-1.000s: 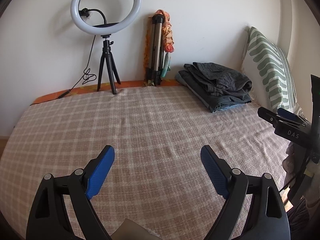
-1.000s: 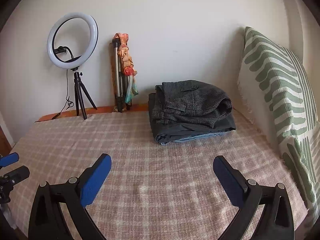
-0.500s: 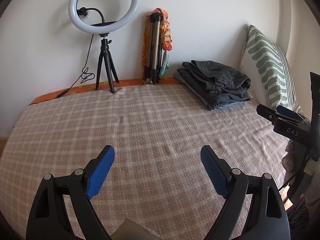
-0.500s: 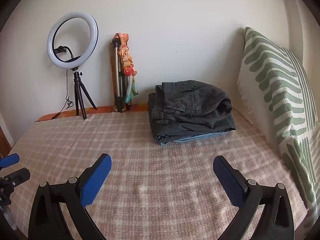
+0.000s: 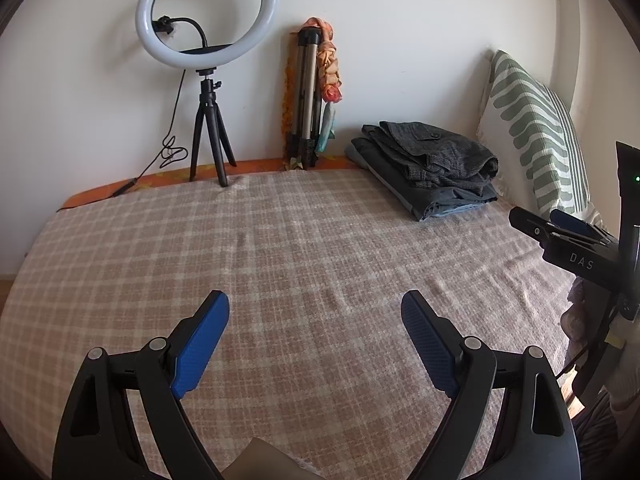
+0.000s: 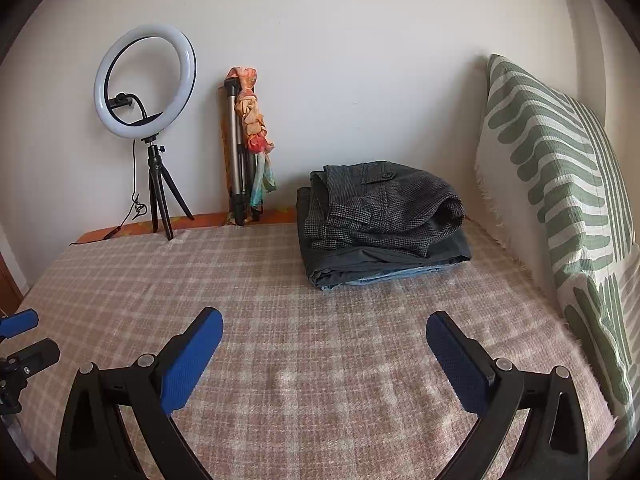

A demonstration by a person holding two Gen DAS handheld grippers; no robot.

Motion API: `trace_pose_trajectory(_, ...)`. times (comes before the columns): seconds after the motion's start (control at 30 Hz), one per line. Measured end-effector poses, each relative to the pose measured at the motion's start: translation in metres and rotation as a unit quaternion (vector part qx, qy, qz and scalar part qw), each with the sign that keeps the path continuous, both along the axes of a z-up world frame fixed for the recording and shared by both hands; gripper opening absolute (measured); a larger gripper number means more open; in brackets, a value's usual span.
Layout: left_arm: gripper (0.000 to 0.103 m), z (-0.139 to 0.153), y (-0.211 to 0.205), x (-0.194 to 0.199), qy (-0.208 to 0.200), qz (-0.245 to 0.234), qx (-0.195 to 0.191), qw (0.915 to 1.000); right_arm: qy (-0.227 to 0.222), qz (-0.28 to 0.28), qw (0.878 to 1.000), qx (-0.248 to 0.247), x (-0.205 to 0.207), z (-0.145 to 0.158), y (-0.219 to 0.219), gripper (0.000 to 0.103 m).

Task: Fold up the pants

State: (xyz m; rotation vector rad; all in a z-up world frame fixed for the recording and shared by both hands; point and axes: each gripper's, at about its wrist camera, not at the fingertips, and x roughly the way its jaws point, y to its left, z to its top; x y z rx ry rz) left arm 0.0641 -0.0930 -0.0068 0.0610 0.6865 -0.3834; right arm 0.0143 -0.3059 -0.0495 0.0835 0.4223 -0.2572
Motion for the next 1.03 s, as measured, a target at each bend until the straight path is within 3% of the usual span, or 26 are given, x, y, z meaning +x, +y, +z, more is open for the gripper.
trace_pose_trajectory(1.03,0.088,0.0041,0.0073,-0.0046,-0.014,-0.004,-0.008,0.9999,0.003,0.006,1.0,0.0,0.0039,-0.0007,0.0078,0.103)
